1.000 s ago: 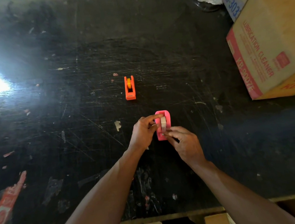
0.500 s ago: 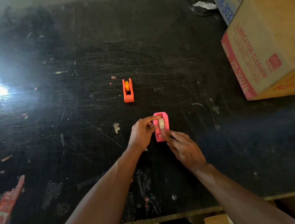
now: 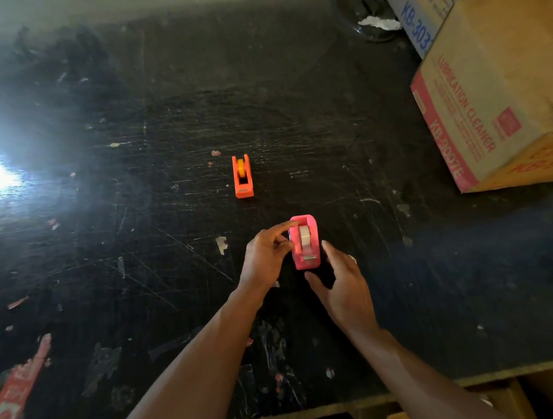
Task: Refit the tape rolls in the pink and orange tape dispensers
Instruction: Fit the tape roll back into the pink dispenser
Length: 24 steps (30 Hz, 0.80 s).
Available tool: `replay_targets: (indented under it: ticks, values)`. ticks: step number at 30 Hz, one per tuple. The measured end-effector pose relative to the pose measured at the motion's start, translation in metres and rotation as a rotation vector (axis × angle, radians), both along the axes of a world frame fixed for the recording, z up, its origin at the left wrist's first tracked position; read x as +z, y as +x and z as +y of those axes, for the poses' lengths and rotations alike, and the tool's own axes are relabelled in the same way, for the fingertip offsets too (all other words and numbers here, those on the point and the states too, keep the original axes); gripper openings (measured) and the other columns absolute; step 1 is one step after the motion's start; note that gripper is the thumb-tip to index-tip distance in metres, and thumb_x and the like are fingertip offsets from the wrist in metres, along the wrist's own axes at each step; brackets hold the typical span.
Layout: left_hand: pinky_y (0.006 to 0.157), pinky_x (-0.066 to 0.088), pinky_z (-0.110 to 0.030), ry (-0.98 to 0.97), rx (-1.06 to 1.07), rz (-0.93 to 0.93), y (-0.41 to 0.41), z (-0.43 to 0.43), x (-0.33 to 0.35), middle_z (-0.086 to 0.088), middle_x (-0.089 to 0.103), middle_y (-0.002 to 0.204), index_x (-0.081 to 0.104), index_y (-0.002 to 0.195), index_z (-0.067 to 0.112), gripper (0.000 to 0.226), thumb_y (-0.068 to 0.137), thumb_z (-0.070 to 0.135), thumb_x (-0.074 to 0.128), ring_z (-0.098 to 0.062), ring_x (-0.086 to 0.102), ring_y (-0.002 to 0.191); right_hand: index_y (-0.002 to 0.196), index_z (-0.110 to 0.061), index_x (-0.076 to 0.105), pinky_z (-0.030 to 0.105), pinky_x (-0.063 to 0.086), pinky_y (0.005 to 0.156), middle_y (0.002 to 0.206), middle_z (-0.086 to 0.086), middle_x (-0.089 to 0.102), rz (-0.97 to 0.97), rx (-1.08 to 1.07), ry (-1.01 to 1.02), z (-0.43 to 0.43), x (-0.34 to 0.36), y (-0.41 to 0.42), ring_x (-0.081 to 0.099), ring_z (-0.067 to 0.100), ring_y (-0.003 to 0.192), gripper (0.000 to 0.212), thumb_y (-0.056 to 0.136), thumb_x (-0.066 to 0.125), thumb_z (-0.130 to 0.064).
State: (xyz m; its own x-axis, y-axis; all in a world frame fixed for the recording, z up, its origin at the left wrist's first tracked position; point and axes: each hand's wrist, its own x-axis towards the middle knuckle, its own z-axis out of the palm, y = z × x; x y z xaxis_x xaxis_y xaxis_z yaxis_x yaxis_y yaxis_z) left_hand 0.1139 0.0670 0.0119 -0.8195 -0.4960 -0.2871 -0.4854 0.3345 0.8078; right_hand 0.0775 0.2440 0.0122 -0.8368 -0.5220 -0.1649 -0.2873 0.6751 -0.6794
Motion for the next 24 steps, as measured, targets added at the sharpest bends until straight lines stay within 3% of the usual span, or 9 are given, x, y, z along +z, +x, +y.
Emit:
replay_targets:
  ticks: [3,7,10,13,16,24]
  values:
    - [0.101,0.056,-0.033,-0.011,0.083,0.011,0.005,-0.005,-0.001,0.000,0.072,0.108,0.058,0.144,0.028,0.049,0.098,0.014,0.068,-0.008,0.068,0.099,0.158,-0.018,0.032,0.030,0.041,0.108,0.153,0.007,0.046,-0.069,-0.122,0.004,-0.019,-0.001,0.004,0.045,0.020,0.140,0.086,0.089,0.075,-0.045]
    - [0.102,0.055,-0.034,-0.093,0.244,-0.049,0.008,-0.015,-0.004,-0.006,0.062,0.132,0.051,0.149,0.024,0.057,0.096,0.028,0.071,-0.014,0.064,0.116,0.155,-0.014,0.035,0.035,0.046,0.108,0.152,0.008,0.046,-0.090,-0.229,0.060,-0.041,-0.007,0.003,0.047,0.023,0.139,0.092,0.083,0.081,-0.044]
    - [0.114,0.046,-0.044,-0.222,0.256,-0.129,0.009,-0.023,-0.008,-0.008,0.049,0.152,0.044,0.155,0.022,0.068,0.096,0.042,0.069,-0.025,0.045,0.142,0.150,-0.014,0.040,0.034,0.049,0.102,0.147,0.008,0.049,-0.076,-0.269,0.088,-0.051,-0.008,0.001,0.052,0.023,0.134,0.085,0.082,0.083,-0.040]
    - [0.126,0.029,-0.046,-0.394,0.218,-0.204,0.006,-0.036,-0.016,-0.011,0.035,0.166,0.033,0.160,0.016,0.080,0.096,0.053,0.063,-0.029,0.026,0.156,0.146,-0.014,0.045,0.029,0.051,0.096,0.141,0.006,0.051,-0.062,-0.283,0.096,-0.056,-0.009,-0.002,0.056,0.020,0.127,0.078,0.083,0.082,-0.039]
    - [0.130,0.015,-0.046,-0.504,0.167,-0.261,0.005,-0.051,-0.027,-0.014,0.021,0.172,0.022,0.163,0.012,0.087,0.098,0.058,0.056,-0.030,0.012,0.161,0.142,-0.013,0.050,0.024,0.051,0.090,0.134,0.005,0.054,-0.020,-0.294,0.086,-0.059,-0.008,-0.009,0.058,0.017,0.119,0.071,0.084,0.081,-0.040]
    - [0.132,0.008,-0.044,-0.594,0.116,-0.295,0.011,-0.060,-0.045,-0.012,0.010,0.174,0.014,0.165,0.011,0.088,0.100,0.062,0.043,-0.027,0.003,0.162,0.137,-0.010,0.055,0.022,0.044,0.087,0.129,0.008,0.058,0.056,-0.329,0.069,-0.099,-0.005,-0.057,0.056,0.020,0.117,0.070,0.080,0.083,-0.040]
